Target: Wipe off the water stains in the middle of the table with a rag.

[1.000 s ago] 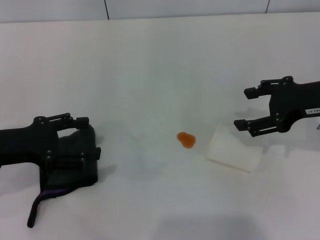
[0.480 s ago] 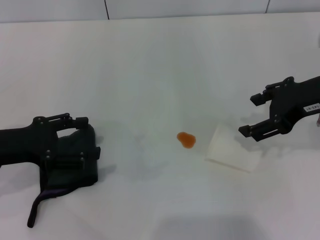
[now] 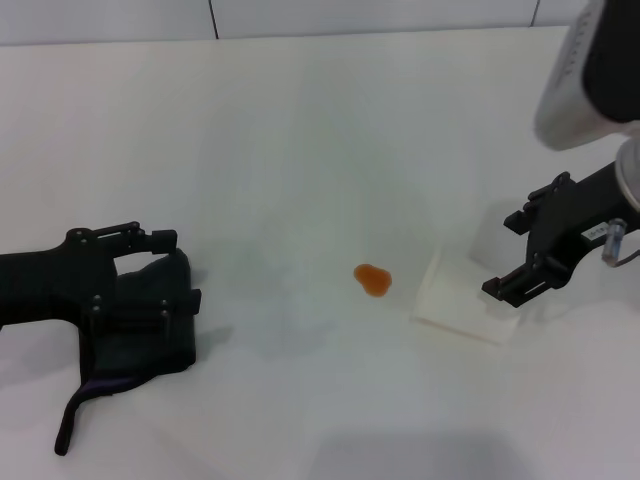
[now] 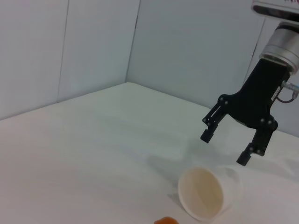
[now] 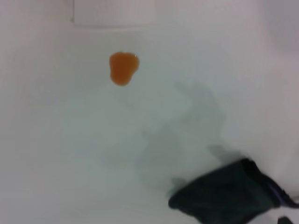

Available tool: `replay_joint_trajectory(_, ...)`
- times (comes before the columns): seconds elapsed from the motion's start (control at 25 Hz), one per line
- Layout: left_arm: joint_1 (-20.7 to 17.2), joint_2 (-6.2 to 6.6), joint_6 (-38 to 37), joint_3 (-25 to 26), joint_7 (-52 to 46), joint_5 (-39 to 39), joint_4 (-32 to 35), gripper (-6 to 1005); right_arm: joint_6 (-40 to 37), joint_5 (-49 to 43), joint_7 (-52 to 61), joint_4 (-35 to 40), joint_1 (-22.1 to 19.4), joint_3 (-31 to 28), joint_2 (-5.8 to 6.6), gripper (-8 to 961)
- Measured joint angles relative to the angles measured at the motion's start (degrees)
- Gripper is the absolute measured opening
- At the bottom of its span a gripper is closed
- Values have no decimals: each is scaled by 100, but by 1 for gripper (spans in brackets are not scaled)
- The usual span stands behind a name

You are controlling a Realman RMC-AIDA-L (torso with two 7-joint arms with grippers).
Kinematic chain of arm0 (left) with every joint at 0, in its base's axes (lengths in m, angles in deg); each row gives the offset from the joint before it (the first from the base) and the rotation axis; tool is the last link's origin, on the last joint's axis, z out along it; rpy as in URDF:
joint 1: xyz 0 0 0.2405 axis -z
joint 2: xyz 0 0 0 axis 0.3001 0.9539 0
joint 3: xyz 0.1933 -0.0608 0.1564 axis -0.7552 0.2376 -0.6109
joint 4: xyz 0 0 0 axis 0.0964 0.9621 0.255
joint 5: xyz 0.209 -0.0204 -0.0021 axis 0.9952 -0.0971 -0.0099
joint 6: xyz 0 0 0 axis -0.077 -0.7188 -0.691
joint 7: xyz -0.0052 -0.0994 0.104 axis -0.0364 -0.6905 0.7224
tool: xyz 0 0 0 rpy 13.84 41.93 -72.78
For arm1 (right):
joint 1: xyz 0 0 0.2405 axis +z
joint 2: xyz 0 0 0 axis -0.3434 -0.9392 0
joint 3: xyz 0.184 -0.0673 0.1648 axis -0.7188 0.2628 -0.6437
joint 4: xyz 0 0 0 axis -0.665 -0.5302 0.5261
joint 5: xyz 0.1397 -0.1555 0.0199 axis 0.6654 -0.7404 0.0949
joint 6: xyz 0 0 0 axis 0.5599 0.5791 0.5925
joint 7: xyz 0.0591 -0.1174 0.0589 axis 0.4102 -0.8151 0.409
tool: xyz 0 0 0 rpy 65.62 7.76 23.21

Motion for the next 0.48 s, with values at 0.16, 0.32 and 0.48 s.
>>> replay_joint_trajectory(0.16,1,7,5,0,1,3,0,886,2,-51,84,-44,39,64,-5,827)
replay_joint_trajectory(0.32,0,7,7,0,2,4,0,886,22,-59,188,-106,52,156,-13,827)
replay_joint_trajectory(0.48,0,6,7,0,-2,12,0,886,56,-67,265,-122,55,294,-14,827)
